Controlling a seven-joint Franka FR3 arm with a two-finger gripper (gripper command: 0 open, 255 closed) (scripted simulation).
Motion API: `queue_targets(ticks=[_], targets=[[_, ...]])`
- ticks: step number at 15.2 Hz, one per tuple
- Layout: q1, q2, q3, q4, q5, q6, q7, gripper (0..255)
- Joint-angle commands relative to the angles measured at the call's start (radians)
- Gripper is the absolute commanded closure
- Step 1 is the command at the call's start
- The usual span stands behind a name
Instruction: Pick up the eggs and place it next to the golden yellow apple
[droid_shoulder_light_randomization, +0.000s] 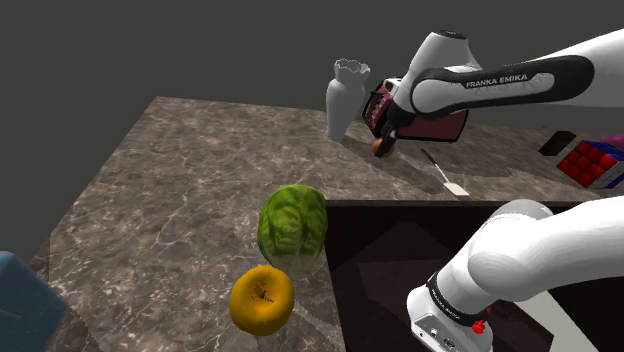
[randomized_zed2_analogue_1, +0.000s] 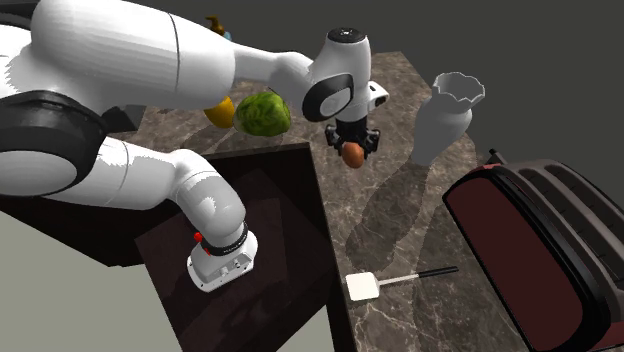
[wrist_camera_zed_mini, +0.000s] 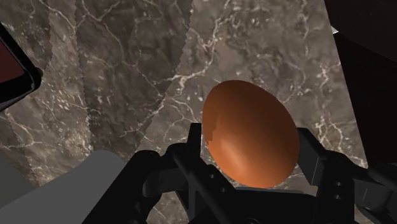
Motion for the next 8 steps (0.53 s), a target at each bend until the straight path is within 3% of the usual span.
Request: queue_targets(ticks=[1,8], targets=[[0.002,-0.013,0.006,0.022,0.005,-0.035,0.000,255],[0.007,-0.044,0.022,0.096,0.019,-0.140,-0.005,255]])
